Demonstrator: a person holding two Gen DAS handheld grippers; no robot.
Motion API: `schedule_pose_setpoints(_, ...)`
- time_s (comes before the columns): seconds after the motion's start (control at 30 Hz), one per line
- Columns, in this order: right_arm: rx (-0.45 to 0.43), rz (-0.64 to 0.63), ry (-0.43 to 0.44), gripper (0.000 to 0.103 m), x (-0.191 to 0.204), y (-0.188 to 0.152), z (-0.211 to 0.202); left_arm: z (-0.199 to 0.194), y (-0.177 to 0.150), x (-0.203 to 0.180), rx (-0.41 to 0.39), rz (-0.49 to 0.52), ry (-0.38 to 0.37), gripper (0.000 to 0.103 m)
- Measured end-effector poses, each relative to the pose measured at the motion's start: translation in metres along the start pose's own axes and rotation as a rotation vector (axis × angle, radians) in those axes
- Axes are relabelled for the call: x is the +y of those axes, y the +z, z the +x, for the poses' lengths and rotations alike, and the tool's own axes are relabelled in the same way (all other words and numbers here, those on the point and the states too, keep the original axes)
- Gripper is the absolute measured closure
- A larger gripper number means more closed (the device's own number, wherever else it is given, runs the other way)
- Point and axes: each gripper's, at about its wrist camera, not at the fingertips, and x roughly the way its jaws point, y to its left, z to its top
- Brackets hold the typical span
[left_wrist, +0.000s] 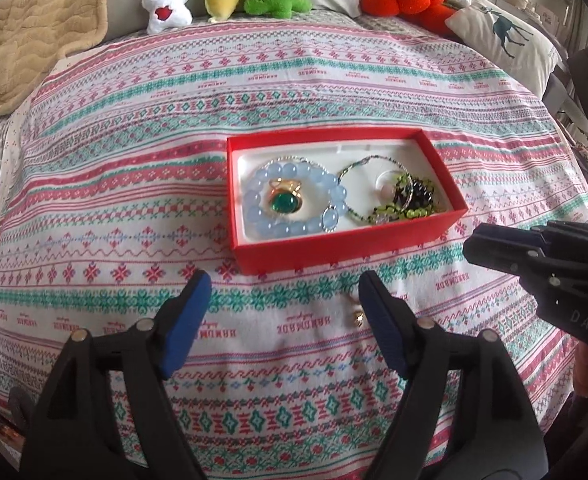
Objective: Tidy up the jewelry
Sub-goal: 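Grasp the gold pendant earring with the left gripper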
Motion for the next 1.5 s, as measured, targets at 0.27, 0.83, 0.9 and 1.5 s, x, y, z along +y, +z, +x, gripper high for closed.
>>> schedule_pose_setpoints(0.27, 0.04, -0.015, -0.017, 0.084, 0.003, -0.009, 0.006, 0.005, -0.012, 0.006, 0.058, -0.001, 0.0, 0.023)
schedule_pose_setpoints(0.83, 0.095, 0.05, -0.077, 0.026, -0.01, -0.019, 0.016, 0.026, -0.035, -0.007, 0.127, 0.089, -0.031, 0.022)
schedule_pose_setpoints(0.9, 0.108, 0.051, -0.081, 0.026, -0.012, -0.02, 0.018, 0.027, -0.036, -0.012, 0.117, 0.104, -0.06, 0.023)
schedule_pose_setpoints(1.5, 0.14, 0.047, -0.081, 0.026, -0.013, -0.027, 0.024, 0.052, -0.037, -0.056, 0.086, 0.186, -0.166, 0.078)
